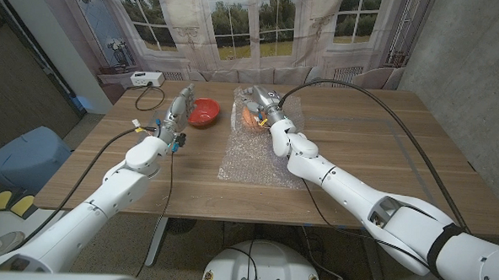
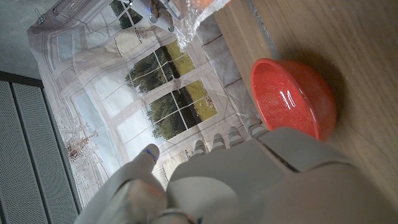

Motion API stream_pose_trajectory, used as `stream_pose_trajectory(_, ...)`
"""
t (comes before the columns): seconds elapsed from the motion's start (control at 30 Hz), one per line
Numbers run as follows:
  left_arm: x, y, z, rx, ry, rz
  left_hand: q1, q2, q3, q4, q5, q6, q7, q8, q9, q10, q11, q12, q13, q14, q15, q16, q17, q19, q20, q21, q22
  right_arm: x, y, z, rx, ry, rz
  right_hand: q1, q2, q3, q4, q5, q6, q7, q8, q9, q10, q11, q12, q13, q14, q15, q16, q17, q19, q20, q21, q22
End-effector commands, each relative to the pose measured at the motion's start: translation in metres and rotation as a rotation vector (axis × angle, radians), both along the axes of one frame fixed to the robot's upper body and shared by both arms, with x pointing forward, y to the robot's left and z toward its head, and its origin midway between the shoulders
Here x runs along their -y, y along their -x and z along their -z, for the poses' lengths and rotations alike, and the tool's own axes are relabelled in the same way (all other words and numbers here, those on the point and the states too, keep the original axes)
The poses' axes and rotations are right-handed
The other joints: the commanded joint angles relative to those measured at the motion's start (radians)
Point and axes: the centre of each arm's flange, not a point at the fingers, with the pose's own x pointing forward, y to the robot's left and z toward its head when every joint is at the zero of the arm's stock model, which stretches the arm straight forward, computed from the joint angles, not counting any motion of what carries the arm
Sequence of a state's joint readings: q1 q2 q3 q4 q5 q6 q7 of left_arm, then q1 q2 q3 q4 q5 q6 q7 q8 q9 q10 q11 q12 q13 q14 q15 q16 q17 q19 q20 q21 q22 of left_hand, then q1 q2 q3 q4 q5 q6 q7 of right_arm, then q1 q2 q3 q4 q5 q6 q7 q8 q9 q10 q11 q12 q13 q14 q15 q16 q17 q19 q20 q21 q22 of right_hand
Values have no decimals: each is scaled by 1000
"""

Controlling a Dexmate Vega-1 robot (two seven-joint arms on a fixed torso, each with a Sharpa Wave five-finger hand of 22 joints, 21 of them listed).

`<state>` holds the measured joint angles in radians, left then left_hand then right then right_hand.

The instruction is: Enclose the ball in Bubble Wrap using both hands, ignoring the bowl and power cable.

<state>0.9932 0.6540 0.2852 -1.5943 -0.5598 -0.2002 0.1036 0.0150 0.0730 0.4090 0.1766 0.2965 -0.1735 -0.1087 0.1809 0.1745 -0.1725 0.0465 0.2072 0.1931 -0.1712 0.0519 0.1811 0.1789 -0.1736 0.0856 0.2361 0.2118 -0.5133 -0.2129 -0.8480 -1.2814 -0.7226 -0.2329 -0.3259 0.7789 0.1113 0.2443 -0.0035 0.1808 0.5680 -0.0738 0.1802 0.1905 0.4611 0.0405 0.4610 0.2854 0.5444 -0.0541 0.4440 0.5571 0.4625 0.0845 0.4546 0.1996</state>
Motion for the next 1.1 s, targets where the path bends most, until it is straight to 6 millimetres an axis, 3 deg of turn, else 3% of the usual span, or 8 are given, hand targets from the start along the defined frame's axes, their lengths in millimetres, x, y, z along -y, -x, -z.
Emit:
stream_pose_trajectory(0.03,5,-7,-6,-8,-15,13,0,63,-3,-2,6,-161,-4,3,3,-201,-9,3,2,-284,-5,3,2,-170,-4,3,1,21,-1,-6,-111,-63,-74,-121,-7,-38,49,-3,-132,4,-9,-1,-69,25,-61,-18,-70,11,-55,-30,-58,29,-19,-2)
stream_pose_trajectory(0.23,8,-11,-9,-9,-19,22,0,63,-4,-2,7,-160,-5,4,3,-200,-9,4,2,-284,-5,3,2,-170,-4,3,1,35,3,-12,-91,-156,-168,-216,1,-64,66,-3,-411,-45,-13,-8,-196,21,-159,-37,-204,52,-129,-61,-147,47,-56,-5)
stream_pose_trajectory(0.43,10,-13,-10,-8,-21,23,0,64,-5,-2,7,-160,-5,4,3,-200,-9,4,2,-285,-5,3,2,-171,-5,3,1,48,2,-15,-62,-270,-267,-344,-8,-112,105,-2,-489,-62,1,-10,-288,15,-226,-50,-365,75,-206,-84,-280,53,-124,-10)
stream_pose_trajectory(0.53,10,-13,-10,-9,-21,22,0,64,-5,-2,7,-160,-5,4,3,-202,-9,3,2,-285,-5,3,2,-171,-4,3,1,55,3,-14,-28,-355,-323,-368,-12,-122,112,0,-505,-59,0,-10,-313,12,-239,-51,-395,86,-219,-88,-293,58,-134,-11)
stream_pose_trajectory(0.63,10,-13,-10,-9,-20,20,1,64,-6,-2,8,-160,-5,4,3,-202,-9,4,2,-285,-5,3,2,-171,-4,3,1,61,8,-15,37,-373,-316,-326,-3,-100,72,4,-466,-19,19,-8,-289,19,-234,-54,-372,85,-215,-105,-263,67,-130,-12)
stream_pose_trajectory(0.77,11,-14,-12,-7,-23,22,1,64,-6,-2,8,-160,-6,4,3,-202,-10,3,2,-285,-6,3,2,-171,-4,4,1,66,25,-17,90,-296,-255,-263,-4,-73,8,6,-391,-17,39,-4,-237,16,-217,-49,-314,63,-195,-122,-230,72,-127,-11)
stream_pose_trajectory(0.87,12,-16,-15,-4,-28,23,1,64,-7,-2,8,-160,-6,4,3,-200,-9,4,2,-284,-6,3,2,-170,-4,4,1,63,33,-18,62,-180,-199,-254,-21,-75,-11,1,-372,-17,41,-3,-250,-1,-224,-46,-321,59,-198,-125,-226,86,-130,-11)
stream_pose_trajectory(1.1,16,-17,-19,-1,-37,33,1,64,-8,-2,8,-161,-6,4,3,-201,-8,4,2,-285,-5,3,2,-173,-4,3,1,49,44,-18,-8,25,-63,-288,-59,-105,-30,6,-518,-39,-4,1,-418,-22,-275,-40,-476,103,-246,-139,-301,128,-181,-11)
